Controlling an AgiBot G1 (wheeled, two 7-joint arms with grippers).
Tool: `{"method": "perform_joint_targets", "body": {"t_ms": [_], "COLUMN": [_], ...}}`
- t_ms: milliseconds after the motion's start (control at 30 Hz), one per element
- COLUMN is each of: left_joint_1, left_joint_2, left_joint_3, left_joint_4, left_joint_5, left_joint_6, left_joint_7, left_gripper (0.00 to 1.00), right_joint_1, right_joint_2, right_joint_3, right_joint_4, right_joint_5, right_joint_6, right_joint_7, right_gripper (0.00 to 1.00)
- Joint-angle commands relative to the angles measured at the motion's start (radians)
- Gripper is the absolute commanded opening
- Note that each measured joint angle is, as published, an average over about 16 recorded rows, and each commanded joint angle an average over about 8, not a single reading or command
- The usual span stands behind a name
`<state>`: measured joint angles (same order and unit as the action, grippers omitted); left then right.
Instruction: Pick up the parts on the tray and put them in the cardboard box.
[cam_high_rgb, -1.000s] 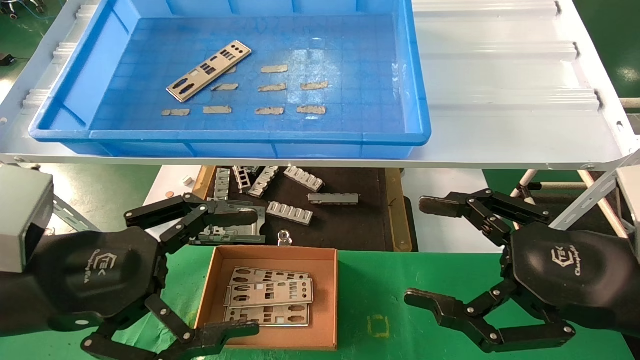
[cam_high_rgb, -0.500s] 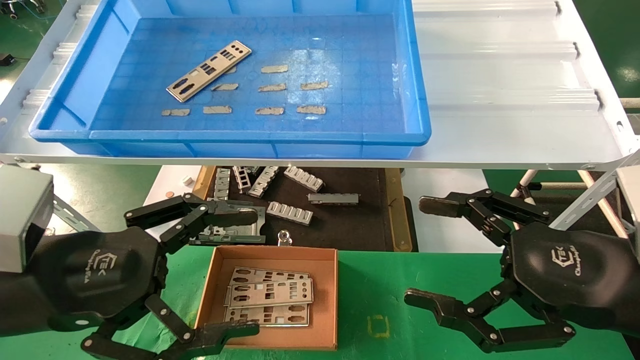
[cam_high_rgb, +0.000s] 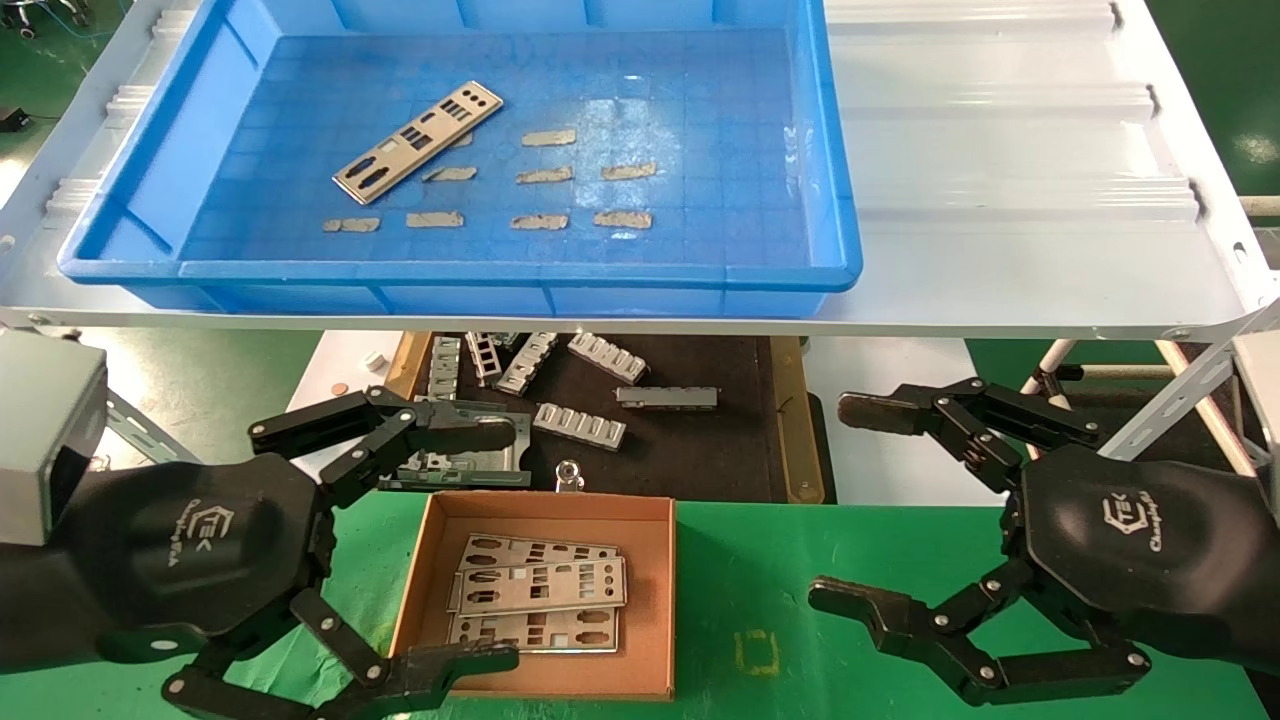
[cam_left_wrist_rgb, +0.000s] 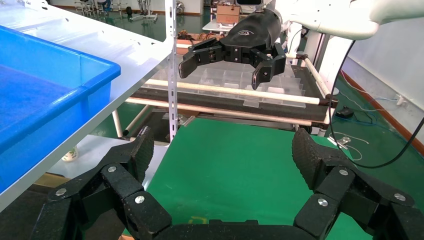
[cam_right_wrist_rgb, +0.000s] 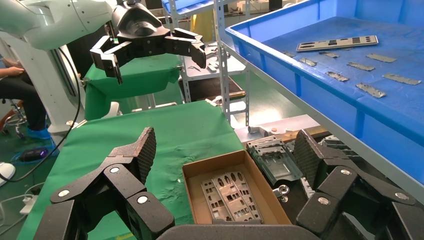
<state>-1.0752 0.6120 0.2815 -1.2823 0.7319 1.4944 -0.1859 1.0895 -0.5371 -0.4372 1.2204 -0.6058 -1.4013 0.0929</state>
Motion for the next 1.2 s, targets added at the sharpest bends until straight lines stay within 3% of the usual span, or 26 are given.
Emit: {"method": "perform_joint_targets", "body": {"t_ms": [33,1200], "left_joint_1": [0.000,0.000], "left_joint_2": [0.000,0.000], "left_joint_3": [0.000,0.000], "left_joint_4": [0.000,0.000], "left_joint_5": [0.000,0.000], "left_joint_6": [0.000,0.000], "left_joint_7": [0.000,0.000], "left_gripper": [1.00,1.00], "right_joint_1": [0.000,0.000], "right_joint_2": [0.000,0.000], "right_joint_3": [0.000,0.000], "right_joint_4": [0.000,0.000], "right_joint_5": [0.000,0.000], "right_joint_6": [0.000,0.000], "right_joint_7": [0.000,0.000], "right_gripper": [1.00,1.00]}}
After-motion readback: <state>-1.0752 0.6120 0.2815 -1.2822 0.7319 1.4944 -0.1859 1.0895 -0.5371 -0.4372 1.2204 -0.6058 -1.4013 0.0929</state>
